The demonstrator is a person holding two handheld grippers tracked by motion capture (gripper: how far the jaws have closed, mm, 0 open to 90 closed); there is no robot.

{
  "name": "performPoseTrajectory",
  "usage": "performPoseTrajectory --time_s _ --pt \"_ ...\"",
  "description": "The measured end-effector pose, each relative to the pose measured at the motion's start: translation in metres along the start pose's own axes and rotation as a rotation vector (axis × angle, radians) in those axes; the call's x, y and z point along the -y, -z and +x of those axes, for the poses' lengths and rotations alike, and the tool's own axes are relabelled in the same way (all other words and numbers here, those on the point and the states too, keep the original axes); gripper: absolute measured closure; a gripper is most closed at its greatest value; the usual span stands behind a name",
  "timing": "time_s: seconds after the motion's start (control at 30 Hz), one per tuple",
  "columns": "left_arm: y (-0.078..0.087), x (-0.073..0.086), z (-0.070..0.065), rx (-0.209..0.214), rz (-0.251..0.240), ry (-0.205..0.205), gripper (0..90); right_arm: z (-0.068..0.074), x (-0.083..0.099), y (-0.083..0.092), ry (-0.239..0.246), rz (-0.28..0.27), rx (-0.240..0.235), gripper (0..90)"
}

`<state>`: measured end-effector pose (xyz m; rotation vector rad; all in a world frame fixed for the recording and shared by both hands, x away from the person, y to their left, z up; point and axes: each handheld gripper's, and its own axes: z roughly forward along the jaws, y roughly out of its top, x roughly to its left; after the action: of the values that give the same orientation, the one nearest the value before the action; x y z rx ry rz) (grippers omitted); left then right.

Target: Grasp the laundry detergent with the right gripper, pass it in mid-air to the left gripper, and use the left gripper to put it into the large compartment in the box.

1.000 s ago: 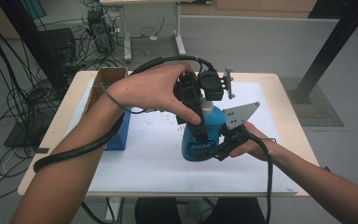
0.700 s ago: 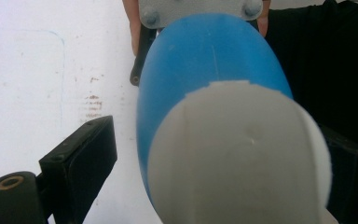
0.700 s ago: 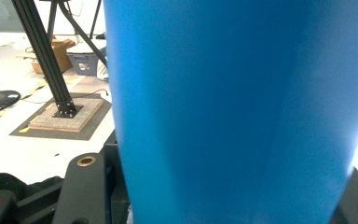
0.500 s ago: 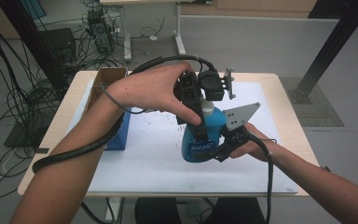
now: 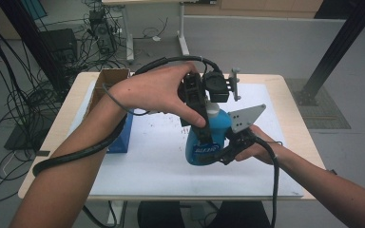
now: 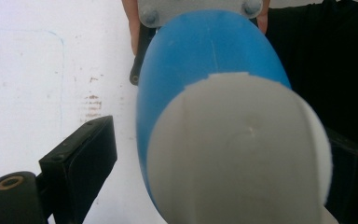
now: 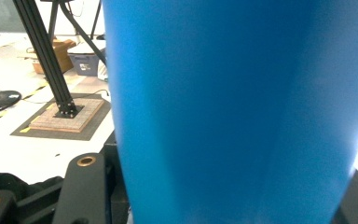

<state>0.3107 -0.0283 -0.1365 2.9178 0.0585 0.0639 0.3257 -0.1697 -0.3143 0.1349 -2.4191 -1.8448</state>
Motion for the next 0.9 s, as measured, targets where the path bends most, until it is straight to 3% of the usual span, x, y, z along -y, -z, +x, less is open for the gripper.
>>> performPoseTrajectory --time_s 0.9 --pt "-0.0020 0.0023 0.0042 0.008 -0.005 0.007 9.8 -0.0028 0.0008 -0.0019 -0.003 0.001 -0.006 40.3"
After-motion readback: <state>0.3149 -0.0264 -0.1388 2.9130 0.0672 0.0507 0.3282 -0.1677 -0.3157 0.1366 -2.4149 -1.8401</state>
